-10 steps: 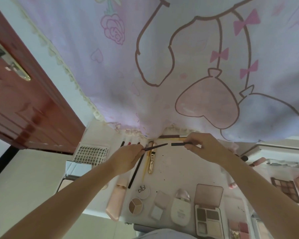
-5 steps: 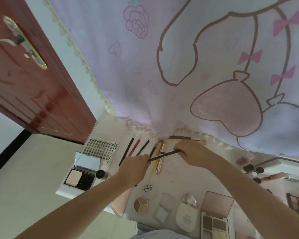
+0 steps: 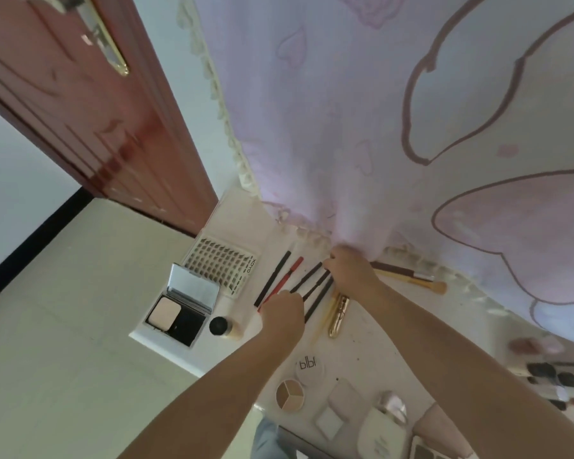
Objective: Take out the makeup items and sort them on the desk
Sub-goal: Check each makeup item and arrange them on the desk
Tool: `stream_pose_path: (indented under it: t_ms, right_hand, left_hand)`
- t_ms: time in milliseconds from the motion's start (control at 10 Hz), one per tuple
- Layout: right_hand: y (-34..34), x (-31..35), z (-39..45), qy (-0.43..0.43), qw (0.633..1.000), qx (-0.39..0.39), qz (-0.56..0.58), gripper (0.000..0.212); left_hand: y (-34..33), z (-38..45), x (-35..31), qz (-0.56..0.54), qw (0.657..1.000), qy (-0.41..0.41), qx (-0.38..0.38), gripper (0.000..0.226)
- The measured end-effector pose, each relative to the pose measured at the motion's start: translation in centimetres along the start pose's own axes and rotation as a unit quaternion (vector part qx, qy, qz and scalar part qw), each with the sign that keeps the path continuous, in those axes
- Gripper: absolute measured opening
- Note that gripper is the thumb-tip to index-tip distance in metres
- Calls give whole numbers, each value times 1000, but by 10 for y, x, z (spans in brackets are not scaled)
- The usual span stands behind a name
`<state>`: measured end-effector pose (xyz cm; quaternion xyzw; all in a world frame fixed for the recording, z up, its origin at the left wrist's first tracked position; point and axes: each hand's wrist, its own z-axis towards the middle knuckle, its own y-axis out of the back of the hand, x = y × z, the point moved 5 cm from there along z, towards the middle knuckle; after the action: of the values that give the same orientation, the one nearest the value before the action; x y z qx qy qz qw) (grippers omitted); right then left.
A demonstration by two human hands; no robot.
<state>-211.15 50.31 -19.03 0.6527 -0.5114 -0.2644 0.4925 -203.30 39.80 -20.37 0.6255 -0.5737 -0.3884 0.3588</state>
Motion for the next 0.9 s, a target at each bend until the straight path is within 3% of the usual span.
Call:
stream_pose_path:
  t_ms: [300, 500, 700, 900]
  right_hand:
    - [-18, -9, 18, -15, 999, 23, 37, 29]
    - [-23, -13, 18, 14, 1000, -18, 22, 35]
    - [-12, -37, -27, 39, 983, -140, 109, 26]
    - [-13, -125, -55, -180, 977, -102, 42, 35]
  left_hand:
    - [-13, 21, 7, 7, 999, -16, 30, 21]
    - [-9, 18, 4, 1, 1000, -23, 18, 33]
    - [-9, 13, 3, -3, 999, -27, -19, 31]
    - [-4, 4, -7, 24, 997, -52, -46, 25]
